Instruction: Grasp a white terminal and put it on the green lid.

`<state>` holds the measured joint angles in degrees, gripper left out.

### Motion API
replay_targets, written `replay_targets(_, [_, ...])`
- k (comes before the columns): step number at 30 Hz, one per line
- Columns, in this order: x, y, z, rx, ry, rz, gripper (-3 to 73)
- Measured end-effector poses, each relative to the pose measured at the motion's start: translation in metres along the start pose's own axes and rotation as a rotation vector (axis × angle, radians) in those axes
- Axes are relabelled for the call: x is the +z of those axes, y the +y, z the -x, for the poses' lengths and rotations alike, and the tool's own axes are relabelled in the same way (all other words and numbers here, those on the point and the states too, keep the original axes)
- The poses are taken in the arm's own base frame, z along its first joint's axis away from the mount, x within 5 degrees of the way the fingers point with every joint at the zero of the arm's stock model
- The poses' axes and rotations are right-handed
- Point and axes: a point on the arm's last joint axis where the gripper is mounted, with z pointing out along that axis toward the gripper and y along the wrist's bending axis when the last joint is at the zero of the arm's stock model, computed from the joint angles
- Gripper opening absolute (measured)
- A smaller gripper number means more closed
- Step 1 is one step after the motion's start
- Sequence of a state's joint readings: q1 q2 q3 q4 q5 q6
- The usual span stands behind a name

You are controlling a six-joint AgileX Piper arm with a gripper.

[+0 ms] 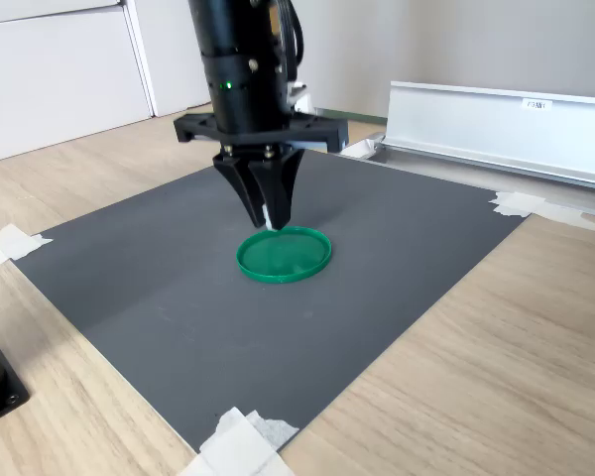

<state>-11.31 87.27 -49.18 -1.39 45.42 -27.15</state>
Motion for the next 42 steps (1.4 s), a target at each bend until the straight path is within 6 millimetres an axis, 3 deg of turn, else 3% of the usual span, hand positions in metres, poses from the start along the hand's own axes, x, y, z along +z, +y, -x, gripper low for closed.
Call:
replay_targets(6, [0.002, 0.0, 0.001, 0.002, -0.003, -0.001, 16.2])
replay_targets(9, [0.002, 0.0, 0.0, 0.001, 0.007, 0.003, 26.3])
replay_targets(15, [0.001, -0.001, -0.002, 0.027, 0.031, -0.008, 54.0])
replay_targets(17, [-0.004, -0.002, -0.003, 0.032, 0.018, -0.028, 59.5])
replay_targets(20, [-0.022, -0.003, -0.005, 0.036, -0.048, -0.068, 61.3])
replay_targets(24, [-0.049, 0.0, -0.011, 0.043, -0.138, -0.106, 52.0])
replay_targets(32, [-0.108, 0.017, -0.034, 0.078, -0.328, -0.143, 5.8])
replay_targets(38, [-0.154, 0.037, -0.057, 0.151, -0.586, -0.144, -0.3])
replay_targets(42, [-0.159, 0.051, -0.081, 0.183, -0.71, -0.17, -0.5])
